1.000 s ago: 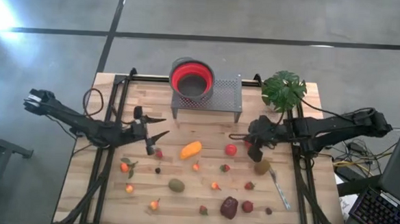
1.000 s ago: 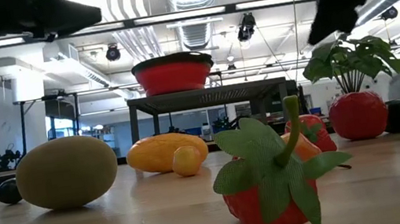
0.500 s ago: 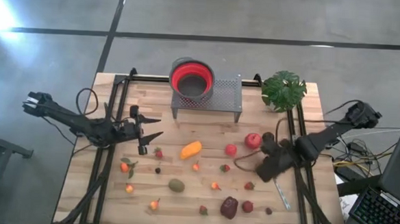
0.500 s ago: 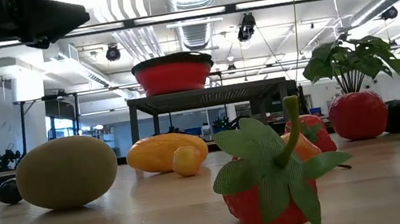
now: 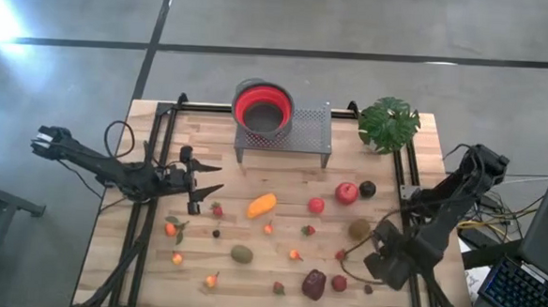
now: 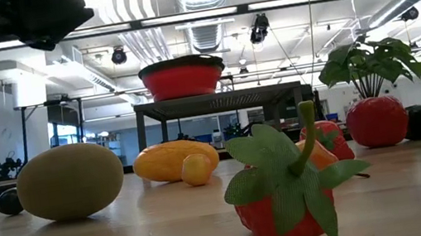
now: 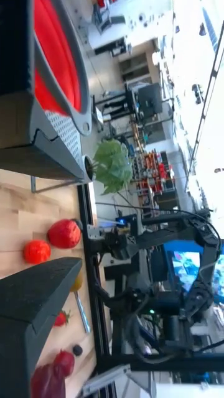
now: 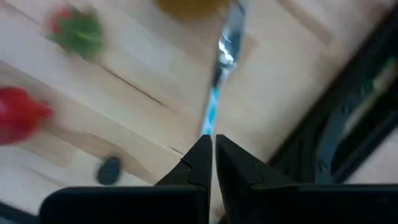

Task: Pick & Place Fruit
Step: Put the green pattern knife on the shelf

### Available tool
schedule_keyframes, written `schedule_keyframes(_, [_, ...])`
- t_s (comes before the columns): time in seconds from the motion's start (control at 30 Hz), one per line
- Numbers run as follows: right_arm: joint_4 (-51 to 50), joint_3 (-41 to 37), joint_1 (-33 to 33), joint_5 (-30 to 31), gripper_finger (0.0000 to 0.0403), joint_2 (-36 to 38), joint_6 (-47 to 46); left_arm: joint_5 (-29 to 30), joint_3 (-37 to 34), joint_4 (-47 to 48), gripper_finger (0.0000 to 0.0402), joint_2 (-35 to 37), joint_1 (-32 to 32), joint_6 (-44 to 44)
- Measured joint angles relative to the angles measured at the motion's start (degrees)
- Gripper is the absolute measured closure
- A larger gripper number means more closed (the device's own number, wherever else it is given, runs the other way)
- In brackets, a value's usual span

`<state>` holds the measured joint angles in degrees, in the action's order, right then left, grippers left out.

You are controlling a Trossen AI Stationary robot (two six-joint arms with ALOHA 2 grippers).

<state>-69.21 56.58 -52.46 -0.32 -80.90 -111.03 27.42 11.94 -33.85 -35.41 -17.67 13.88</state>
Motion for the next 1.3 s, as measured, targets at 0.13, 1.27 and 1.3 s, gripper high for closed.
schedule_keyframes(0.13, [1.0, 0.0, -0.2, -3.9, 0.034, -3.7, 0.4, -2.4, 0.0, 0.2, 0.0181, -0.7, 0.0, -1.2])
schedule_keyframes(1.27, [23.6, -15.1, 0.0, -4.7, 0.0267, -5.8, 2.2, -2.8, -0.1, 0.1, 0.0183, -3.3, 0.0, -3.4])
schedule_keyframes(1.3, [24.0, -15.4, 0.0, -4.7, 0.0271, -5.7, 2.2, -2.8, -0.1, 0.1, 0.0183, -3.3, 0.0, -3.4])
